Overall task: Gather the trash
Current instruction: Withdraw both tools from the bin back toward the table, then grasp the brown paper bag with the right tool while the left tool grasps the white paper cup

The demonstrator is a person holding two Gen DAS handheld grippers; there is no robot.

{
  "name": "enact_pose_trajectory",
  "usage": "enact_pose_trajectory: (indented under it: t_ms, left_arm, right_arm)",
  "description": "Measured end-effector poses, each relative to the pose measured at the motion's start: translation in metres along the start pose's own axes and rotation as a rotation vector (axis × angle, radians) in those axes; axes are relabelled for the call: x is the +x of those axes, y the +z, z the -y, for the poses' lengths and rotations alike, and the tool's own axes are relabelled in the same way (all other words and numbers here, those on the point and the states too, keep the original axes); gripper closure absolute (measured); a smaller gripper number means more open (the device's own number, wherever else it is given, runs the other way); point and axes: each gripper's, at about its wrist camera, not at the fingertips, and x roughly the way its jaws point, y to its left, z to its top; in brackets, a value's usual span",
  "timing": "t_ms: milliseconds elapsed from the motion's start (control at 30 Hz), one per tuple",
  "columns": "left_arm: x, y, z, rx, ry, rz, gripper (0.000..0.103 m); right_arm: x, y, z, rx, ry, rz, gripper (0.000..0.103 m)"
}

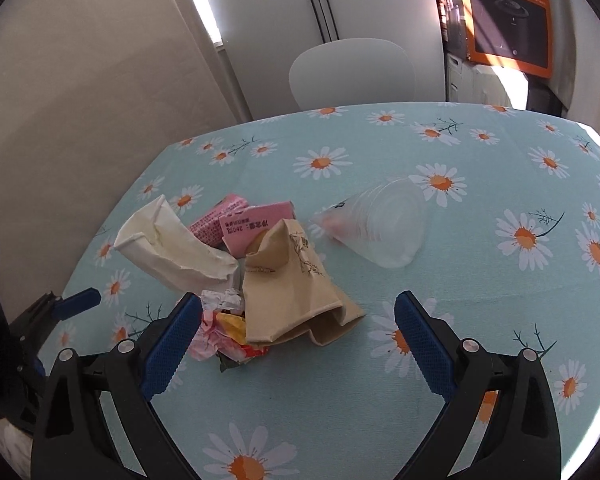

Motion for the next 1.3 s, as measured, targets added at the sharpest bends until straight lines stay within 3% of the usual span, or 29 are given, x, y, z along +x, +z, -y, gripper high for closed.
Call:
enact_pose_trajectory:
  t_ms: [33,67,100,333,667,933,967,1033,1133,1300]
  left_arm:
    - [0.0,0.0,0.0,0.001,0.0,-0.002,0.006]
    - [0.0,0.0,0.0,0.001,-0.005,-0.005,0.006]
    - [0.001,0.0,0.0,-0.002,-0.009,-0.008,0.006]
    - [0.007,0.007,-0.006,-0.014,0.0,-0.025,0.006]
    - [0.027,0.041,-0.008,-0.072,-0.024,-0.055,0.006]
    - [0.056,0.062,-0.006,-0.059,0.016,-0.062,0.006]
    - [0.06,0.063,-0.005,-0.053,0.021,-0.065,0.009]
    - [0.069,0.063,-0.006,-0.052,0.01,-0.094,0.055]
    - [0.069,0.063,-0.018,-0.139,-0.086,-0.097,0.062]
    - [0.053,0.06,-0.028,-0.157,-0.043,-0.054,0.062]
  right_arm:
    - [0.005,0.002,0.0,0.002,-0.003,-0.011,0.02]
    - [0.009,0.003,0.0,-0.004,0.005,-0.024,0.052]
    - [0.014,0.004,-0.002,-0.016,0.009,-0.043,0.057]
    - [0.0,-0.014,-0.032,-0.229,-0.108,0.062,0.059]
    - [-0.023,-0.028,-0.036,-0.246,-0.137,0.121,0.059]
    - [-0.039,-0.033,-0.034,-0.218,-0.104,0.148,0.059]
    - [-0.04,-0.034,-0.033,-0.213,-0.098,0.148,0.059]
    - [-0.041,-0.035,-0.032,-0.209,-0.092,0.147,0.059]
    - [-0.042,-0.036,-0.032,-0.205,-0.094,0.149,0.059]
    - [-0.044,-0.038,-0.028,-0.195,-0.095,0.153,0.059]
